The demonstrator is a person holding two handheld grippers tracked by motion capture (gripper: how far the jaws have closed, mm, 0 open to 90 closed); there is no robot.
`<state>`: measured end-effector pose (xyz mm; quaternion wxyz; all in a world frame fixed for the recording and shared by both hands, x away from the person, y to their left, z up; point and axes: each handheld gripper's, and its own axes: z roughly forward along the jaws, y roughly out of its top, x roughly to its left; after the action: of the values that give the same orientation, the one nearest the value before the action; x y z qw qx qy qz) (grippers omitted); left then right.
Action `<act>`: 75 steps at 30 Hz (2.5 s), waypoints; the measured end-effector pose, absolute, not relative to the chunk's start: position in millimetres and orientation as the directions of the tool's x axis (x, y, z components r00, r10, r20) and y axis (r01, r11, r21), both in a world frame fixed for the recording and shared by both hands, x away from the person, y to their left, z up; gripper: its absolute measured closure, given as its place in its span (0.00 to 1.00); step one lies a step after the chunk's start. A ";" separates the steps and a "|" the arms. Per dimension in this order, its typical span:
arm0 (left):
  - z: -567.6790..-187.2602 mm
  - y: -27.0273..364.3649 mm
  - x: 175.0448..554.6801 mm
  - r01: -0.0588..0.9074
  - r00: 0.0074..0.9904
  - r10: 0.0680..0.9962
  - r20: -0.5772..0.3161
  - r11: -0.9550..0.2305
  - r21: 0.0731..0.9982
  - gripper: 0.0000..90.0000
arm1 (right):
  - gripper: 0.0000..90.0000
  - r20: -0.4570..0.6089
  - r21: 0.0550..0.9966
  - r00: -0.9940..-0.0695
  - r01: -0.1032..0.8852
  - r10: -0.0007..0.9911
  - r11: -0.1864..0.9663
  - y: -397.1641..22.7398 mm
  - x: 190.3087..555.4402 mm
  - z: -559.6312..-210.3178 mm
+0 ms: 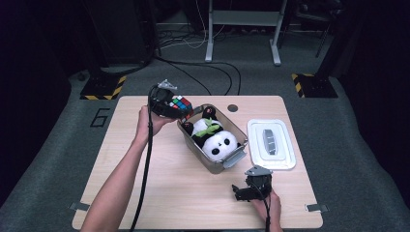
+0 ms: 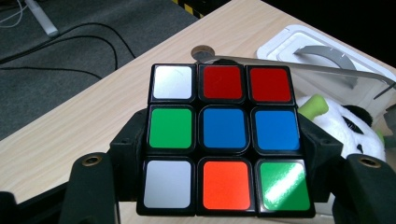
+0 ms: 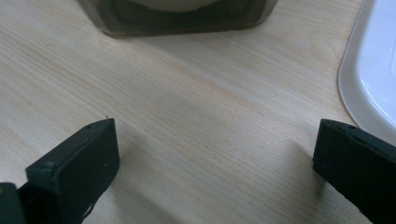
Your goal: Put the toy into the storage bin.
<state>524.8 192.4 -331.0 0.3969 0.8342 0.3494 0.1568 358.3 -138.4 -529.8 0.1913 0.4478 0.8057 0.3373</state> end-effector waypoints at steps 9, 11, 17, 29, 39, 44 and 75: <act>-338.5 179.9 533.5 0.464 0.716 0.697 -0.035 -0.438 0.770 0.38 | 0.00 -0.007 0.715 -0.527 0.592 0.850 0.373 -138.5 358.4 -529.8; -340.3 177.2 535.7 0.466 0.719 0.694 -0.038 -0.440 0.768 0.38 | 0.00 -0.009 0.715 -0.528 0.591 0.849 0.374 -138.7 358.5 -529.8; -345.5 166.6 542.3 0.466 0.729 0.682 -0.054 -0.438 0.769 0.38 | 0.00 -0.009 0.716 -0.528 0.590 0.849 0.374 -138.7 358.6 -529.9; -367.0 144.2 553.6 0.476 0.753 0.655 -0.059 -0.480 0.737 0.38 | 0.00 -0.008 0.716 -0.527 0.590 0.850 0.373 -138.7 358.5 -529.9; -387.4 135.1 558.4 0.486 0.754 0.656 -0.018 -0.540 0.688 0.37 | 0.00 -0.008 0.712 -0.536 0.590 0.844 0.381 -139.3 358.3 -529.6; -383.8 134.7 556.0 0.475 0.754 0.656 0.014 -0.560 0.679 0.30 | 0.00 -0.007 0.712 -0.537 0.590 0.844 0.381 -139.4 358.3 -529.6; -373.3 132.4 544.7 0.399 0.736 0.667 0.115 -0.565 0.723 0.42 | 0.00 0.000 0.716 -0.529 0.593 0.848 0.370 -138.6 358.2 -529.8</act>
<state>544.7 132.4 -373.3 0.3498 0.8634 0.3087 0.1919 358.2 -138.6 -529.8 0.1884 0.4470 0.8059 0.3394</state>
